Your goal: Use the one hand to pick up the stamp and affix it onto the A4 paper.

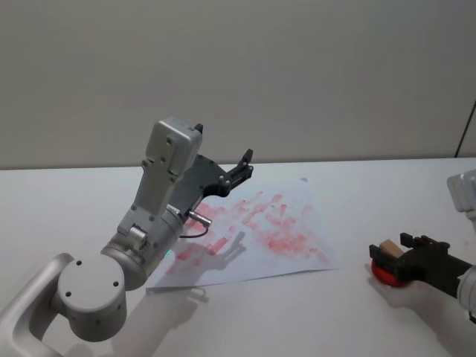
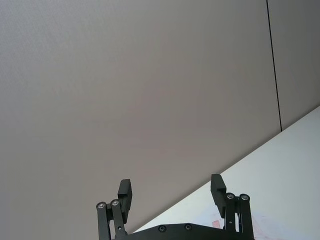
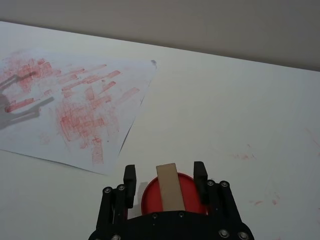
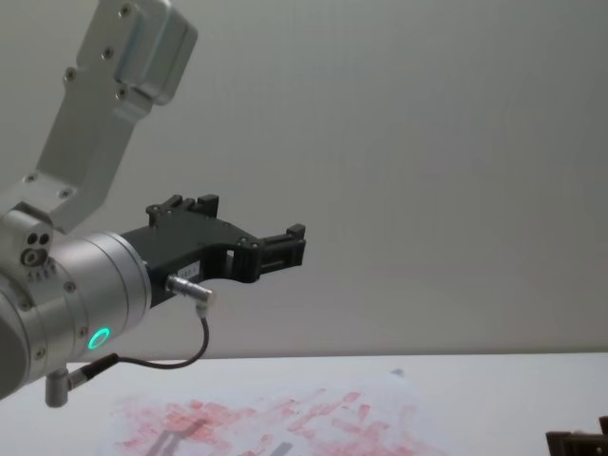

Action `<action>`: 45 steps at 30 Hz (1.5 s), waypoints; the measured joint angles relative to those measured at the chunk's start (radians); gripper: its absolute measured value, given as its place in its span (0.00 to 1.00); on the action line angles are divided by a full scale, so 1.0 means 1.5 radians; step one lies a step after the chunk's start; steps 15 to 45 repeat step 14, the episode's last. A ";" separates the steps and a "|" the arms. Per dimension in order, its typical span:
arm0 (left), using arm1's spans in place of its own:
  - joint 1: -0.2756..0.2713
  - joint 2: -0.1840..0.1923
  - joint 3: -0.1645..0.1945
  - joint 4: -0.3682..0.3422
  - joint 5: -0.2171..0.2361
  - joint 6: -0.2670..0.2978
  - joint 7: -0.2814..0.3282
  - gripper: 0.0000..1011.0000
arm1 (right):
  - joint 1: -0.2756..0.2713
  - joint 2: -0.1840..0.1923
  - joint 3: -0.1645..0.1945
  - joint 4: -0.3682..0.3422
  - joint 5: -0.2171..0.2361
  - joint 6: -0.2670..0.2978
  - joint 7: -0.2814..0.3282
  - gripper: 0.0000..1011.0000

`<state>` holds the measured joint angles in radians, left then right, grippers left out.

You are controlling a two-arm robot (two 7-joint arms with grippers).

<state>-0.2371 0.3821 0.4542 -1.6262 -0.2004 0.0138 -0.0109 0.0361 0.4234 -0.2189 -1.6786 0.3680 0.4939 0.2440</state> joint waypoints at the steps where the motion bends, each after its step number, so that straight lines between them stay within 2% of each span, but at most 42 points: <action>1: 0.000 0.000 0.000 0.000 0.000 0.000 0.000 0.99 | 0.000 0.000 0.000 0.000 0.000 0.000 0.000 0.70; 12: 0.000 0.000 0.000 0.000 0.000 0.000 0.000 0.99 | 0.001 0.000 0.000 0.000 -0.001 0.002 0.000 0.99; 45: 0.000 0.000 0.000 0.000 0.000 0.000 0.000 0.99 | 0.001 0.000 0.000 0.000 -0.001 0.002 0.000 0.99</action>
